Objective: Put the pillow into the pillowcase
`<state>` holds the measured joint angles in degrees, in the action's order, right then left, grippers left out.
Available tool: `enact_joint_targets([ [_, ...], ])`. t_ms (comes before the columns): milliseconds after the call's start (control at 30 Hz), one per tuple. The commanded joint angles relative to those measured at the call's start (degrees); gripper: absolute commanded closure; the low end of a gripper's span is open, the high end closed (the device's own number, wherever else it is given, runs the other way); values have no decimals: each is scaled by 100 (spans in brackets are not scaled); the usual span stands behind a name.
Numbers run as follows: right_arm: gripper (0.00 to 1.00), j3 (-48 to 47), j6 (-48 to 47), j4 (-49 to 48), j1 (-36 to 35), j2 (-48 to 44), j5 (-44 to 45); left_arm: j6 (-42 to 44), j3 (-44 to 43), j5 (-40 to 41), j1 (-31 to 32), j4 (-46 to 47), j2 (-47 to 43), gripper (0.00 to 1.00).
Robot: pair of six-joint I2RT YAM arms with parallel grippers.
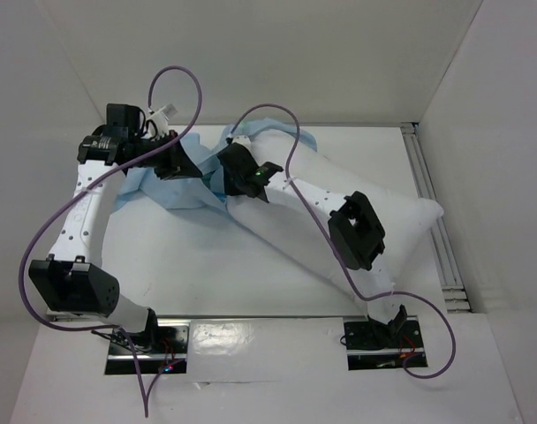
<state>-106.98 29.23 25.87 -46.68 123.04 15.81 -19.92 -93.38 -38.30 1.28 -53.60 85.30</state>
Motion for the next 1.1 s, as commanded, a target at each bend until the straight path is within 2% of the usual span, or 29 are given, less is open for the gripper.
enact_joint_targets([
  [0,100,868,-260,-1449,-25,-630,-436,-257,-188,-643,22,200,65,100],
  [33,100,1576,-260,-2201,-26,-1033,-604,-353,-241,-643,82,367,162,100],
  [133,100,2520,-339,-3006,-79,-1632,-1027,-547,-600,-695,135,482,601,98],
  [167,100,2655,-392,-3009,-79,-1756,-1028,-548,-724,-774,136,482,724,86],
  [200,100,2769,-392,-3009,-79,-1879,-1028,-496,-838,-888,136,482,856,67],
  [233,98,2875,-505,-3009,-79,-2002,-1028,-434,-1074,-941,136,422,1101,34],
  [267,92,3076,-567,-2939,-79,-2308,-1028,-381,-1216,-942,197,343,1225,24],
  [300,86,3173,-620,-2869,-79,-2476,-941,-320,-1374,-1003,250,185,1357,19],
  [367,79,3315,-735,-2790,-131,-2776,-940,-319,-1742,-1004,311,184,1664,14],
  [433,71,3315,-857,-2526,-131,-3023,-869,-319,-1989,-1100,364,105,1858,12],
  [467,59,3237,-971,-2403,-131,-3023,-869,-267,-2260,-1100,364,105,1955,12],
  [500,33,3027,-1024,-2089,-131,-3023,-869,-171,-2385,-1161,364,26,2121,11],
  [533,26,2921,-1025,-1929,-131,-3023,-869,-170,-2482,-1162,364,25,2175,11],
  [633,15,2691,-1086,-1419,-131,-3023,-809,-170,-2536,-916,364,147,2236,24],
  [667,12,2691,-1086,-1348,-131,-3101,-756,-231,-2536,-829,364,148,2307,39],
  [700,12,2691,-1086,-1261,-131,-3163,-677,-231,-2536,-602,425,209,2359,44],
  [733,12,2691,-1086,-1094,-131,-3312,-467,-231,-2640,-469,504,210,2421,44],
  [767,12,2691,-1086,-1006,-131,-3383,-282,-179,-2780,-293,592,158,2500,41],
  [800,12,2691,-1034,-892,-62,-3453,-54,30,-3191,248,715,35,2736,25],
  [833,15,2691,-1034,-656,-61,-3602,139,111,-3386,584,1020,-88,2851,18],
  [867,21,2691,-877,-584,-61,-3699,907,172,-3562,900,1171,-324,2983,11],
  [900,34,2761,-675,-531,0,-3787,1254,225,-3694,1165,1312,-404,3202,5],
  [933,35,2761,-673,-469,235,-3866,1414,226,-3783,1698,1435,-405,3291,0],
  [1000,35,2753,-603,-250,631,-3928,1189,155,-3784,2133,1700,-405,3405,0],
  [1033,31,2692,-542,-171,1007,-3928,1013,51,-3784,2491,1752,-318,3458,0],
  [1067,20,2526,-542,22,1177,-3876,689,50,-3784,2677,1823,-256,3563,0],
])
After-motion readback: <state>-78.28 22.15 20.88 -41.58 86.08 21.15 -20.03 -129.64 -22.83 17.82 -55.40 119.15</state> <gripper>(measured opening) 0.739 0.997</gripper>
